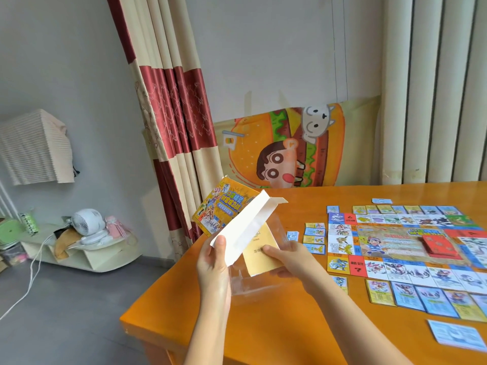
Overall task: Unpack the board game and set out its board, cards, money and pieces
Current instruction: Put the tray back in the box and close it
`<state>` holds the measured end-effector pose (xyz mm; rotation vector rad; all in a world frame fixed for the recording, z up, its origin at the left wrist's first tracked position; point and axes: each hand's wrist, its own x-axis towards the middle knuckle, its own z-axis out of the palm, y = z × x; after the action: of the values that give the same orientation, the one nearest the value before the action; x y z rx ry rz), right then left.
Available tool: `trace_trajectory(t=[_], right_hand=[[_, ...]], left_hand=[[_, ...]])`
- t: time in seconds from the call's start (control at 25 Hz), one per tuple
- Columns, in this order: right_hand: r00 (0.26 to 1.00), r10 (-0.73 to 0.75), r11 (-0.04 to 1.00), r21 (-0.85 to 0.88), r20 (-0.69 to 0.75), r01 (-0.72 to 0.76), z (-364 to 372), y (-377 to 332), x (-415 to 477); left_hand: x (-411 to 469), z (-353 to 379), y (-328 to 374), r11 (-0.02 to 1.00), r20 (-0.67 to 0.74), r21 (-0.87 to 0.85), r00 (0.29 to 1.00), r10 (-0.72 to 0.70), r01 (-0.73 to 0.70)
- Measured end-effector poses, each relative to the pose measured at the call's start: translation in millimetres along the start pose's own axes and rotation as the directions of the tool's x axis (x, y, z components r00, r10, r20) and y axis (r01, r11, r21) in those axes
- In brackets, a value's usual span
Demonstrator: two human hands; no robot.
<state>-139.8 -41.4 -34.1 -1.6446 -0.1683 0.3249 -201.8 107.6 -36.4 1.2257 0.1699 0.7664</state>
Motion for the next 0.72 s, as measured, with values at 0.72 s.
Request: trace_trajectory(t=[0.72], right_hand=[[0.942, -0.056, 0.99, -0.107, 0.332, 0.096, -63, -24, -44]], left_hand=[[47, -31, 30, 0.967, -0.173, 0.187, 0.963, 0.205, -0.173]])
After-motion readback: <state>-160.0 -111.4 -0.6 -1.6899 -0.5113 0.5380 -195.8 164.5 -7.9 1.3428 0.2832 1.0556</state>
